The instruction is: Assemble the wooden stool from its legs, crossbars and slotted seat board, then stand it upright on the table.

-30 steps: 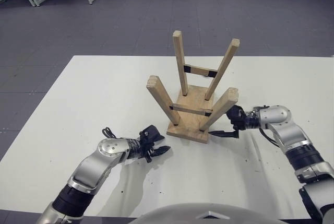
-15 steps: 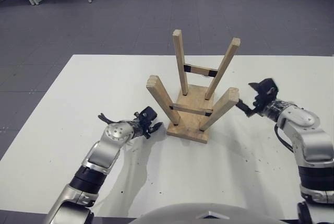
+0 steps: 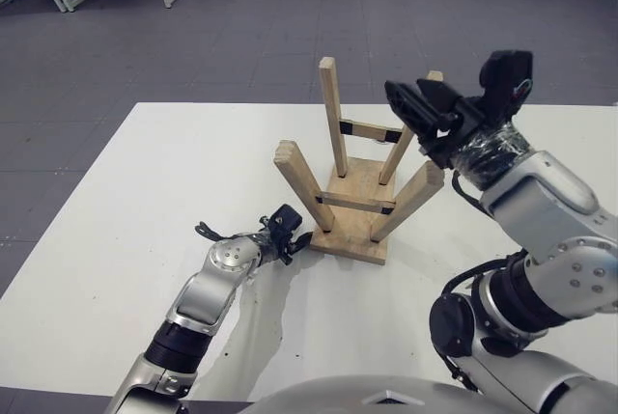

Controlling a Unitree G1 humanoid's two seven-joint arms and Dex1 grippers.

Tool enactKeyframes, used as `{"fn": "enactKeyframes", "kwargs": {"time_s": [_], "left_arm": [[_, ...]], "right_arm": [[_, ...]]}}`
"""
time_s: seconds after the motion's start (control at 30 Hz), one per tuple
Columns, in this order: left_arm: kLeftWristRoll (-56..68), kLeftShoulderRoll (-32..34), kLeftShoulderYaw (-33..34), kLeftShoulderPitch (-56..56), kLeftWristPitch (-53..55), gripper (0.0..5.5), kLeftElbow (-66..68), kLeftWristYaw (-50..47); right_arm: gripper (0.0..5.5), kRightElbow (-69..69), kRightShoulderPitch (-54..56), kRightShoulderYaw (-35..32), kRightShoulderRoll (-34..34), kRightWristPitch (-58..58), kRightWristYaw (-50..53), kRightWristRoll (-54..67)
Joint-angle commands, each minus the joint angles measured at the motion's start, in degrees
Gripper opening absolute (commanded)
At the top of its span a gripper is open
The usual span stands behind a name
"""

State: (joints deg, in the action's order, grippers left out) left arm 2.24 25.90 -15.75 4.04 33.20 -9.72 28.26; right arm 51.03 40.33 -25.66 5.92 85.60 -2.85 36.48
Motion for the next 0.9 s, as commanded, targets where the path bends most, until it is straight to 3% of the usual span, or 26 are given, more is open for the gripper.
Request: {"fn": "enactKeyframes", "kwargs": {"time_s": [0.03,0.1,0.17,0.23,0.37,0.43,0.53,0.63,0.77,0.83,0.9], "left_arm": [[-0.96,0.4,-0.51,-1.67,1.37,2.41,1.59,0.14],[-0.95,0.24,-0.49,-1.62,1.62,2.41,1.35,0.06],[-0.97,0.07,-0.52,-1.52,1.83,2.41,1.23,0.02],[-1.08,-0.09,-0.78,-0.95,1.8,2.41,1.61,0.21],[-1.1,-0.81,-0.69,-1.33,2.35,2.41,1.14,-0.49],[-1.16,-1.02,-0.53,-2.23,2.48,2.41,0.79,-0.76],[-0.93,-0.88,0.08,-4.25,2.77,2.41,0.19,-1.13],[-0.47,-0.06,1.69,-6.89,3.08,2.41,-1.3,-1.47],[0.14,2.05,3.52,-11.24,4.45,2.41,-5.15,-0.85],[0.58,2.91,4.27,-12.37,5.61,2.41,-7.22,-0.48],[1.1,3.31,5.08,-12.51,6.74,2.41,-9.11,-0.55]], "right_arm": [[2.98,0.15,9.51,-4.36,2.36,-7.28,2.66,3.45],[2.98,1.25,-2.22,-0.42,2.55,-0.87,2.25,3.78],[2.98,-0.02,-22.28,9.03,-2.94,-3.61,-0.17,1.36],[2.98,-2.14,-35.66,15.55,-7.47,-8.96,-1.42,-2.17],[2.98,-3.01,-28.31,15.33,-1.5,-14.99,2.41,-0.33],[2.98,-3.47,-18.01,11.38,2.26,-17.52,5.85,3.72],[2.98,-6.12,-6.33,3.65,-0.07,-19.83,9.78,8.32],[2.98,-11.94,-7.55,2.08,-15.27,-20.44,3.64,4.71],[2.98,-22.16,-30.74,19.62,-40.33,-31.11,-13.07,-10.91],[2.98,-25.42,-37.18,29.96,-47.7,-34.98,-18.83,-17.05],[2.98,-27.7,-39.43,36.87,-50.31,-37.83,-22.09,-21.4]]}}
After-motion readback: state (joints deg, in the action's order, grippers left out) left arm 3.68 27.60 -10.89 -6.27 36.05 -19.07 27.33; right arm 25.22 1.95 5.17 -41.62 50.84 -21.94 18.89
